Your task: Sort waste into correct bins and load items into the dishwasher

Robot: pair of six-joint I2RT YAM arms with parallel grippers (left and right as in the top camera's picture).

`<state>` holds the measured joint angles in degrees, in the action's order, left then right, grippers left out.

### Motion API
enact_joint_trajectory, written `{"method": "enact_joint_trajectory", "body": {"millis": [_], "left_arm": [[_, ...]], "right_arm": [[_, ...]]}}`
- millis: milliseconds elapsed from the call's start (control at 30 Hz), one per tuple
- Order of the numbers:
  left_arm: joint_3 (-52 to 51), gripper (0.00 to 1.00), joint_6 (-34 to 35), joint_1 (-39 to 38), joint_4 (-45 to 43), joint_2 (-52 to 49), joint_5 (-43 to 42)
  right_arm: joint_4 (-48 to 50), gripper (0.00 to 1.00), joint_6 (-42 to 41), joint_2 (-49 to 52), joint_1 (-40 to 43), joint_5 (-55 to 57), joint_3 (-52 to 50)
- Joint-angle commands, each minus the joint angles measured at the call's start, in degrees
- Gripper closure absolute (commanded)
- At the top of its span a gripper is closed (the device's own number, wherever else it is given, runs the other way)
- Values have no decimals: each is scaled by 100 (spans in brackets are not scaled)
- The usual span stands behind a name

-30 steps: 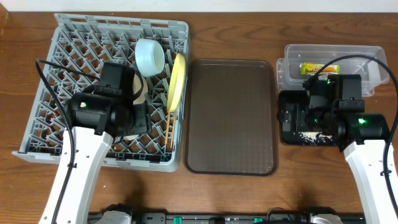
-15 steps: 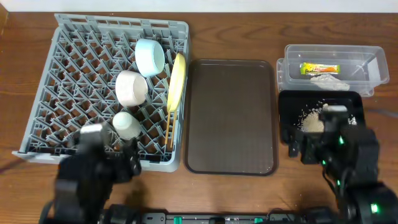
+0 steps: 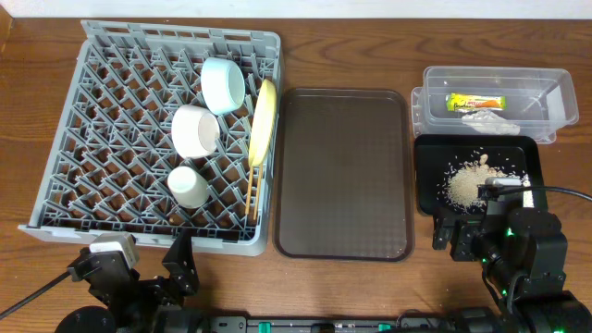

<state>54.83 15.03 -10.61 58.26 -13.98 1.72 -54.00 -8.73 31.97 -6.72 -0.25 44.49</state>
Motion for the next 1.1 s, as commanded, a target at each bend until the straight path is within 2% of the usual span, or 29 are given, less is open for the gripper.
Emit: {"method": "enact_joint_trajectory", "body": {"millis": [0, 200, 367, 800, 1067], "left_arm": [[-50, 11, -9, -20, -9, 26, 48], [-50, 11, -9, -20, -7, 26, 48], [-50, 11, -9, -20, -7, 26, 48], [-50, 10, -9, -20, -7, 26, 48], [-50, 10, -9, -20, -7, 26, 48]], "right_arm": [[-37, 1, -66, -28, -81, 66, -28], [-236, 1, -66, -28, -81, 66, -28], [101, 1, -20, -688, -83, 90, -205], [2734, 1, 63, -3132, -85, -92, -2553], [4988, 1, 66, -3165, -85, -323, -3934]]}}
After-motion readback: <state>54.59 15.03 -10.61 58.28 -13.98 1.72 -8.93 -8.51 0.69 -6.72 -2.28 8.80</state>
